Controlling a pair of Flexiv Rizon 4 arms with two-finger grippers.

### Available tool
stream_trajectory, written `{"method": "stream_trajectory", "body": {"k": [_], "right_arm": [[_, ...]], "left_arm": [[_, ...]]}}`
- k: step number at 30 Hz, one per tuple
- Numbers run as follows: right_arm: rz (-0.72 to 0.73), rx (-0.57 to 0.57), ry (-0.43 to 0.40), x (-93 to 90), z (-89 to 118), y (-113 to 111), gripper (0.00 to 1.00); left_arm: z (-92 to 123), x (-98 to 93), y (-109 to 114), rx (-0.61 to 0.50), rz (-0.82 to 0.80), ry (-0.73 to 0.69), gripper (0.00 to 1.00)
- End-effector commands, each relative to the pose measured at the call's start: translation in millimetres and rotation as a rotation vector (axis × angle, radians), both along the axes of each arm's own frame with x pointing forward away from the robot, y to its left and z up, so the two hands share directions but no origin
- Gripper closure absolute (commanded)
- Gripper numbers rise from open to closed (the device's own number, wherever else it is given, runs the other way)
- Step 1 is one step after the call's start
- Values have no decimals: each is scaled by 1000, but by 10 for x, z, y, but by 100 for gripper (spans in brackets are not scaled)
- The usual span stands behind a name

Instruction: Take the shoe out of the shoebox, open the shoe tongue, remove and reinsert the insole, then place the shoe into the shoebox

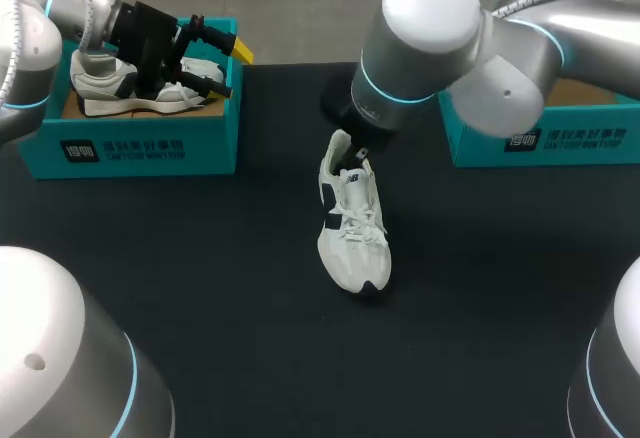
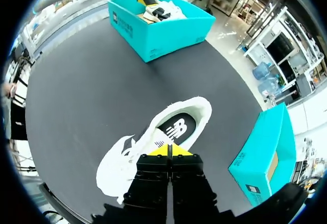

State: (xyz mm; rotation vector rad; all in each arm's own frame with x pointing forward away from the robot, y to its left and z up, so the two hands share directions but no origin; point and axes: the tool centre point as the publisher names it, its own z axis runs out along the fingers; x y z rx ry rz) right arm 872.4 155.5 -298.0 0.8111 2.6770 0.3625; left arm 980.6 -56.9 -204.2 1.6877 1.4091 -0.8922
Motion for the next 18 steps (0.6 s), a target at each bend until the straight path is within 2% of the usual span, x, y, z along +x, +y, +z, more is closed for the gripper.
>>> {"method": "stream_trajectory", "body": {"k": [1,9,18], "right_arm": [[932,-82,-122,98,-47,-144,100],[1060,-111,-29,259,28,-282,100],[1115,-203,27,421,70,-164,100]], "left_arm": [[6,-2,6,3,-1,-1,0],[6,-2,6,3,-1,-1,0],[6,-2,6,3,-1,-1,0]]}}
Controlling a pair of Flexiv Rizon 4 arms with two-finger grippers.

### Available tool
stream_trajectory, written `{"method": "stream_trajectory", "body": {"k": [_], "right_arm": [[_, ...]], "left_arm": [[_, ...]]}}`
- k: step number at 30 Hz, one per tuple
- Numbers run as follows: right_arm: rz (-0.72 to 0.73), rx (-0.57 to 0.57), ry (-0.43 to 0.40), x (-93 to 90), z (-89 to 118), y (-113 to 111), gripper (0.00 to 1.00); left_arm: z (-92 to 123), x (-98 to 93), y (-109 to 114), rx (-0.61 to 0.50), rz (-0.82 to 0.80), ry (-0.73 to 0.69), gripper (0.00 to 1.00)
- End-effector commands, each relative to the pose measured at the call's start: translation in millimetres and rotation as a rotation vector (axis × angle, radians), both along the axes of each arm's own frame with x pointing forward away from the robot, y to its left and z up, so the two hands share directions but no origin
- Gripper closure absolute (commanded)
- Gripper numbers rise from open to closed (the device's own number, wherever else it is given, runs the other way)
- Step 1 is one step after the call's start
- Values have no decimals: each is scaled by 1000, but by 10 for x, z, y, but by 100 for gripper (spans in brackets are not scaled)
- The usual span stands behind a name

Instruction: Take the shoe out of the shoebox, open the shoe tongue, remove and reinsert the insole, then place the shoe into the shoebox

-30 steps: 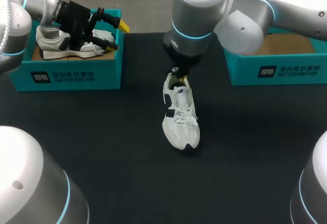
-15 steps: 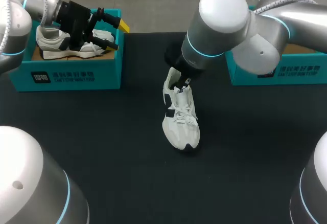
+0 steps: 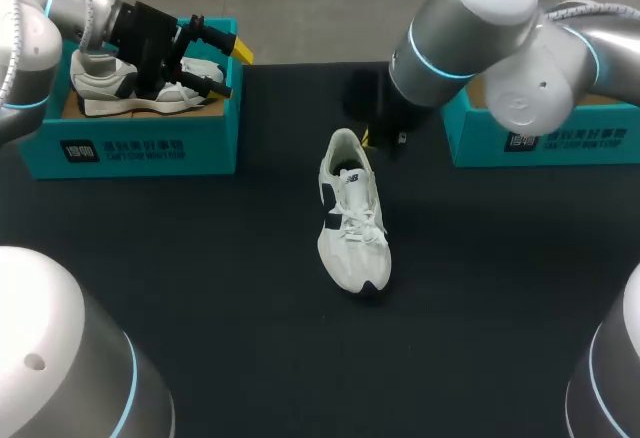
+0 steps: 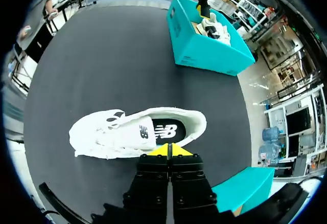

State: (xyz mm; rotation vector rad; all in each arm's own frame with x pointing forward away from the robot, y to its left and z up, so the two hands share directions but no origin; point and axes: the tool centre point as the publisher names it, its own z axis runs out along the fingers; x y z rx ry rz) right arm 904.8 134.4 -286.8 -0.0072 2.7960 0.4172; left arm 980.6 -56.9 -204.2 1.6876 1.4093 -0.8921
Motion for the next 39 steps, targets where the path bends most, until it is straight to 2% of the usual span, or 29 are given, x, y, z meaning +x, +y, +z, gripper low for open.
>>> {"method": "stream_trajectory", "body": {"k": [1,3,9,16,17,18,19,20,22,24,27,29,30,31,32,39], "right_arm": [[539,-181,61,108,-58,67,100],[547,-245,55,135,-88,96,100],[511,-339,-3,251,-142,172,100],[465,-358,-12,460,-127,228,100],[457,-360,-10,481,-118,231,98],[446,-364,-3,506,-109,231,88],[435,-352,-5,525,-97,237,82],[421,-347,1,530,-89,241,85],[388,-322,18,542,-85,243,84],[352,-289,24,557,-88,247,78],[302,-260,18,572,-104,258,78],[281,-246,21,582,-121,260,74],[274,-239,20,585,-127,262,68],[270,-235,19,587,-130,264,58],[263,-230,12,589,-122,267,0],[263,-230,12,589,-122,267,0]], "left_arm": [[6,-2,6,3,-1,-1,0],[6,-2,6,3,-1,-1,0],[6,-2,6,3,-1,-1,0],[6,-2,6,3,-1,-1,0],[6,-2,6,3,-1,-1,0],[6,-2,6,3,-1,-1,0],[6,-2,6,3,-1,-1,0],[6,-2,6,3,-1,-1,0],[6,-2,6,3,-1,-1,0],[6,-2,6,3,-1,-1,0],[6,-2,6,3,-1,-1,0],[6,-2,6,3,-1,-1,0],[6,-2,6,3,-1,-1,0],[6,-2,6,3,-1,-1,0],[6,-2,6,3,-1,-1,0],[6,-2,6,3,-1,-1,0]]}}
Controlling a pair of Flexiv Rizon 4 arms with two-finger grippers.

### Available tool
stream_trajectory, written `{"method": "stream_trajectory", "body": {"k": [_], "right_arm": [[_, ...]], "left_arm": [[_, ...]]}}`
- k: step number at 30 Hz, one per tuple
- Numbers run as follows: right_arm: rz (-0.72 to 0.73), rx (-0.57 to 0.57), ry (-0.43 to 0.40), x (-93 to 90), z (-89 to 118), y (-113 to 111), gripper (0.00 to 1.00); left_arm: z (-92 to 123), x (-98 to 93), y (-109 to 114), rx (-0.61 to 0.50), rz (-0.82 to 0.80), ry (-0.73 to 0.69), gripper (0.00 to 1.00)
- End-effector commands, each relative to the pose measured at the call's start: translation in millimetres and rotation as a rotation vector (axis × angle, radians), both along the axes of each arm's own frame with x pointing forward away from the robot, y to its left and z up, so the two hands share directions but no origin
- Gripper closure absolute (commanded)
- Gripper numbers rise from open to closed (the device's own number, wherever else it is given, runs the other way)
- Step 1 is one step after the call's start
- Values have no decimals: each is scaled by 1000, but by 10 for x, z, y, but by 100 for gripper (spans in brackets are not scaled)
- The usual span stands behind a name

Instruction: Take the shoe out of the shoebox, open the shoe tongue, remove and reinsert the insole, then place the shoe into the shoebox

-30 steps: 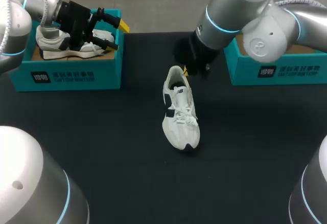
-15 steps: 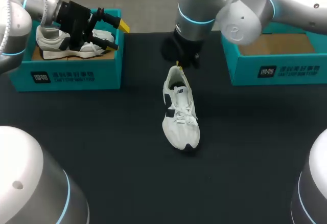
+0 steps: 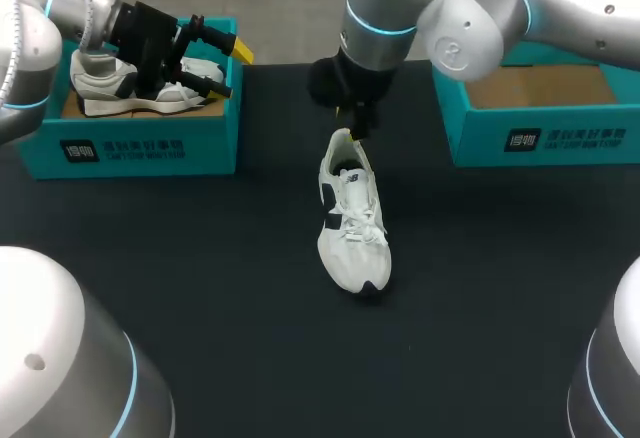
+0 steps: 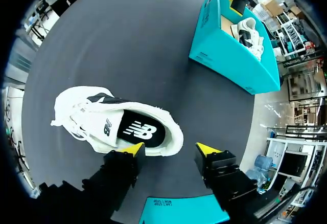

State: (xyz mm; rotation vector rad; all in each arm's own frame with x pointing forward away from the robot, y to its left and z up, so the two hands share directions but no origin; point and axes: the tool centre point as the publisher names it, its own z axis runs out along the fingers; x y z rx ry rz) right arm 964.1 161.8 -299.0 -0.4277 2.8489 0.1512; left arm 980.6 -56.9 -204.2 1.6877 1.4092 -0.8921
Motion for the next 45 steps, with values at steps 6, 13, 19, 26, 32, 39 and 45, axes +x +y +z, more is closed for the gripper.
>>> {"method": "stream_trajectory", "body": {"k": [6,13,19,26,32,39,45], "right_arm": [[1,1,-2,-3,0,-7,0],[-125,11,77,17,1,-1,0],[-211,-8,99,104,-117,24,0],[-216,3,88,256,-311,99,0],[-214,4,96,350,-512,116,0],[-210,-20,116,398,-735,119,0],[-201,-41,137,368,-869,126,11]], "left_arm": [[6,-2,6,3,-1,-1,0],[6,-2,6,3,-1,-1,0],[6,-2,6,3,-1,-1,0],[6,-2,6,3,-1,-1,0],[6,-2,6,3,-1,-1,0],[6,-2,6,3,-1,-1,0],[6,-2,6,3,-1,-1,0]]}}
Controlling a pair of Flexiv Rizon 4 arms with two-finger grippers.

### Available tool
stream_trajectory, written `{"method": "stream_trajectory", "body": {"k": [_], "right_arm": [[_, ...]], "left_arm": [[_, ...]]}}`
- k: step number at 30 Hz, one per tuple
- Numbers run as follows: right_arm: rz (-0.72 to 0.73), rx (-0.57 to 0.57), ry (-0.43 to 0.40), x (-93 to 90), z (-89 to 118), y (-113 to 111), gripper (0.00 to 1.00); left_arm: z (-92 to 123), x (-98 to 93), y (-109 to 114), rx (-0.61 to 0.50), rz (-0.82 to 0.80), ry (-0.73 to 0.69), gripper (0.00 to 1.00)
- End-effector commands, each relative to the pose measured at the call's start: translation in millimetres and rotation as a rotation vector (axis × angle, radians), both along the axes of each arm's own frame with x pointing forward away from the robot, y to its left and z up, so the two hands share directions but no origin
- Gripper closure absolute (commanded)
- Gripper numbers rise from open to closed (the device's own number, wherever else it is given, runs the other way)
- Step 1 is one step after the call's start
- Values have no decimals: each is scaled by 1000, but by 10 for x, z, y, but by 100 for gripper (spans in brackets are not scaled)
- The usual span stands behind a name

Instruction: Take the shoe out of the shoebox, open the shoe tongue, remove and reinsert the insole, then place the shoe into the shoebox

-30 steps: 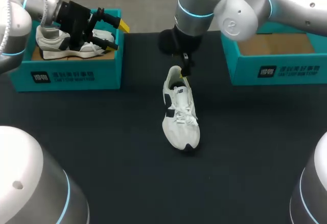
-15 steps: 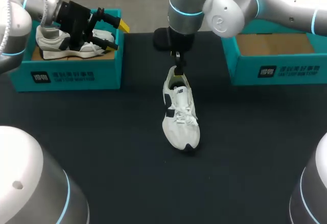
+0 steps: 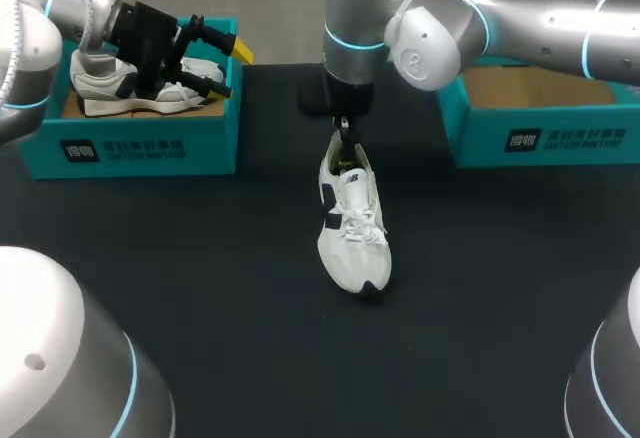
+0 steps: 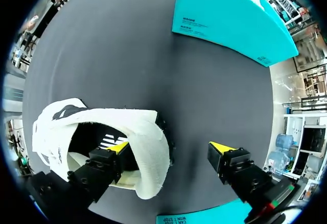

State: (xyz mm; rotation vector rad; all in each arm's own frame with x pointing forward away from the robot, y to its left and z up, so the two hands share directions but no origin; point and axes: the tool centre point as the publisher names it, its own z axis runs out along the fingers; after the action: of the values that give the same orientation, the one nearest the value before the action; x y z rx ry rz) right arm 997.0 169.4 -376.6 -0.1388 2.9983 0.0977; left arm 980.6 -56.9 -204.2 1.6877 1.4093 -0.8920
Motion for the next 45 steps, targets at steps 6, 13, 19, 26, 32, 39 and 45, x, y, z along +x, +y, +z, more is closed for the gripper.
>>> {"method": "stream_trajectory", "body": {"k": [6,13,19,26,32,39,45], "right_arm": [[-9,-18,24,-4,-132,13,56],[-19,-33,31,-39,-148,-6,100],[-30,-29,32,-77,-106,1,100],[-75,-32,35,-97,198,-52,100],[-70,-35,47,-91,675,-73,100],[-61,-20,55,-76,1231,-108,100],[-59,-22,54,-34,1692,-171,100]], "left_arm": [[5,-2,6,3,-1,-1,0],[5,-2,6,3,-1,-1,0],[5,-2,6,3,-1,-1,0],[5,-2,6,3,-1,-1,0],[5,-2,6,3,-1,-1,0],[5,-2,6,3,-1,-1,0],[5,-2,6,3,-1,-1,0]]}}
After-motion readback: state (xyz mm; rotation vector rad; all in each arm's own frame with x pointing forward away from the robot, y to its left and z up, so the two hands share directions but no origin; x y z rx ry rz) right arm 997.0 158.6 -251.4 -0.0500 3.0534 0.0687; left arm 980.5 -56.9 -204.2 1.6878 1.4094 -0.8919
